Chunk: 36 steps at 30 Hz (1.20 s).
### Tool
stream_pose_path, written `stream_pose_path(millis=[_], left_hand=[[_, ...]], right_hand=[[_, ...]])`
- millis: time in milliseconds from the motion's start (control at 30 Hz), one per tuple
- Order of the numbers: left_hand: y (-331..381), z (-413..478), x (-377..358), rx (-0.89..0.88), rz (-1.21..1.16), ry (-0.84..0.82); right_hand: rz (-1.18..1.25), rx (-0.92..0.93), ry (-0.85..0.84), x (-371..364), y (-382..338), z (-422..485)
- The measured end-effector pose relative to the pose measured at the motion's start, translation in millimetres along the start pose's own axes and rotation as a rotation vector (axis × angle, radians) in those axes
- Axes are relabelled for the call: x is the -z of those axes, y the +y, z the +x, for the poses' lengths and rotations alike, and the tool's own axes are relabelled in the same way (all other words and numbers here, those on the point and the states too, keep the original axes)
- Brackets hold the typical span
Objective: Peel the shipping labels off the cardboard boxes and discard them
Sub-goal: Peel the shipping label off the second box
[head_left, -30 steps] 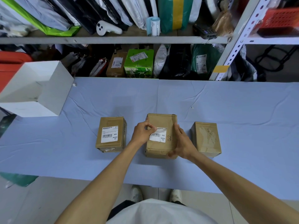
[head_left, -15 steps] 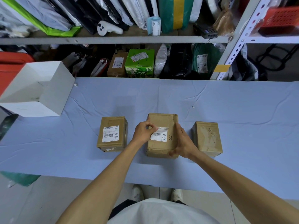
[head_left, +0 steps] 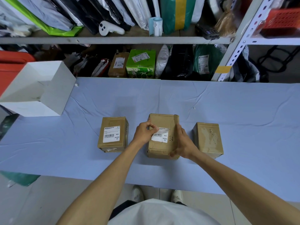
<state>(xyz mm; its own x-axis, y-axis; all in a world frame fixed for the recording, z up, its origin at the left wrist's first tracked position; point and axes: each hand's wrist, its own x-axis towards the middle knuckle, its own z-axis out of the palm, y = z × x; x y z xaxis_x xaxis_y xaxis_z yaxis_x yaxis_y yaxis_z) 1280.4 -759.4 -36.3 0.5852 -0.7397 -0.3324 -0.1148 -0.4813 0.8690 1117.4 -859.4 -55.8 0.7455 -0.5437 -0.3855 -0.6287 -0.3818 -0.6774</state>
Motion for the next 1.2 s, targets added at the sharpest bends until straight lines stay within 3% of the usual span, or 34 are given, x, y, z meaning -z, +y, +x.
stream_pose_path(millis=[1200], left_hand=[[-3.9,2.7,-0.7,0.018,-0.082,-0.033]], right_hand=[[0.0,-0.012,-0.005,1.1,-2.6,-1.6]])
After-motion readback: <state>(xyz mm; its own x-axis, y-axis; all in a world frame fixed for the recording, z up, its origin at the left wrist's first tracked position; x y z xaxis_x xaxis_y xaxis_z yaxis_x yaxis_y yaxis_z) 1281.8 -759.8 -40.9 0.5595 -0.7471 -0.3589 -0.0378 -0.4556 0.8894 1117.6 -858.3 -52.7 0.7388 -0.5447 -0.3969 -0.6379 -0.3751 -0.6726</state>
